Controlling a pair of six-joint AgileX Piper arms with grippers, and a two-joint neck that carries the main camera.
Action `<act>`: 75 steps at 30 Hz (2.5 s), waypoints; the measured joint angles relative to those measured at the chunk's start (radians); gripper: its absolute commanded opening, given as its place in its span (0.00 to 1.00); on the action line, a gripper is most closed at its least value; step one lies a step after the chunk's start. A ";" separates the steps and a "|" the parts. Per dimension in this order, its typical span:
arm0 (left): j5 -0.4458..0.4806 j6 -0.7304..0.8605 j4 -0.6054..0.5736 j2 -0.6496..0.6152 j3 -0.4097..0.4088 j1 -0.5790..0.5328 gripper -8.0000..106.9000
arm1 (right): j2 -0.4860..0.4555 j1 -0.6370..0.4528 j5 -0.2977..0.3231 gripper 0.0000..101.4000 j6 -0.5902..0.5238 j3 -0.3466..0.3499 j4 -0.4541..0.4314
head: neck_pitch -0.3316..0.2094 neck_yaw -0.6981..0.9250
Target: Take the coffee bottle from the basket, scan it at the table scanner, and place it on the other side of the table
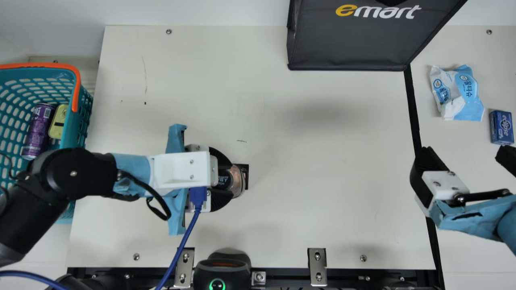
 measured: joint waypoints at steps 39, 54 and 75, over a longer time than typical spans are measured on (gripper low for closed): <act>0.031 -0.570 0.167 -0.141 -0.042 0.015 0.85 | 0.000 0.000 0.000 0.94 0.000 0.000 0.000 | 0.000 0.000; 0.106 -1.162 0.438 -0.215 -0.148 -0.094 0.85 | 0.000 0.000 0.000 0.94 0.000 0.000 0.000 | -0.002 0.000; 0.069 -1.869 0.803 -0.099 -0.256 -0.483 0.85 | 0.000 0.000 0.000 0.94 0.000 0.000 0.000 | 0.000 0.000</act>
